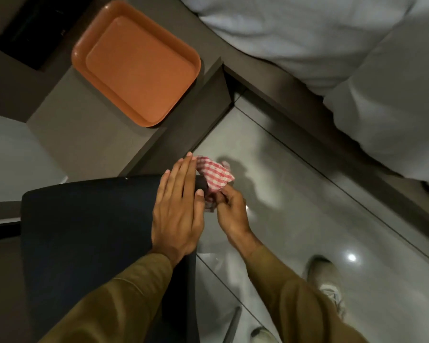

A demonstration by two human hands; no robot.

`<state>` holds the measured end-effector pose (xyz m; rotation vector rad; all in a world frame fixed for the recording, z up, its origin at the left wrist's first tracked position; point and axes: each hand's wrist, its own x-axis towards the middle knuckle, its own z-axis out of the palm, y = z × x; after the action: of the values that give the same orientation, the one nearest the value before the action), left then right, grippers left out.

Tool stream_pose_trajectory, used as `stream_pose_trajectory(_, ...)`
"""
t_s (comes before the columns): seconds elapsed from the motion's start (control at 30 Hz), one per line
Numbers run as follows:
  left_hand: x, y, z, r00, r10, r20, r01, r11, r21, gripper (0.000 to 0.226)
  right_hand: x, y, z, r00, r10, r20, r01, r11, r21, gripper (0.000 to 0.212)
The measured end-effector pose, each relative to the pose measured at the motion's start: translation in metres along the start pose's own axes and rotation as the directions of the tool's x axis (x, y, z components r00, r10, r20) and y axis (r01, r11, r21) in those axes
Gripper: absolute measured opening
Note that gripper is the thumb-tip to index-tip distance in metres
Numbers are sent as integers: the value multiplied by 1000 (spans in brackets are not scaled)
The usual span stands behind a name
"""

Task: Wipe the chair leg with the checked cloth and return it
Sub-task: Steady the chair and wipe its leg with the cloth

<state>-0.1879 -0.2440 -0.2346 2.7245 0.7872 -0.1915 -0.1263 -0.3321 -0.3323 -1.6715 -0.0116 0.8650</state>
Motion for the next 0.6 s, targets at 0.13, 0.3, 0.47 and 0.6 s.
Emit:
stream_pose_trajectory(0.13,-2,2,-3,1000,9,-3,-9,1000,-26,68,-32,-23,-1,1000,-29,7,27,985,171,41)
stream_pose_trajectory(0.3,-3,0,-2,1000,16,-13,-17,998,-67,69,-71,-20,-5,997,-75,9,73,986,150,41)
stream_pose_trajectory(0.47,-1,0,-3,1000,14,0,-14,998,-54,71,-75,-9,6,996,-82,-20,84,980,178,39)
stream_pose_trajectory(0.6,0,-1,-1,999,28,-20,-29,999,-40,69,-43,-3,10,996,-46,-82,59,986,157,31)
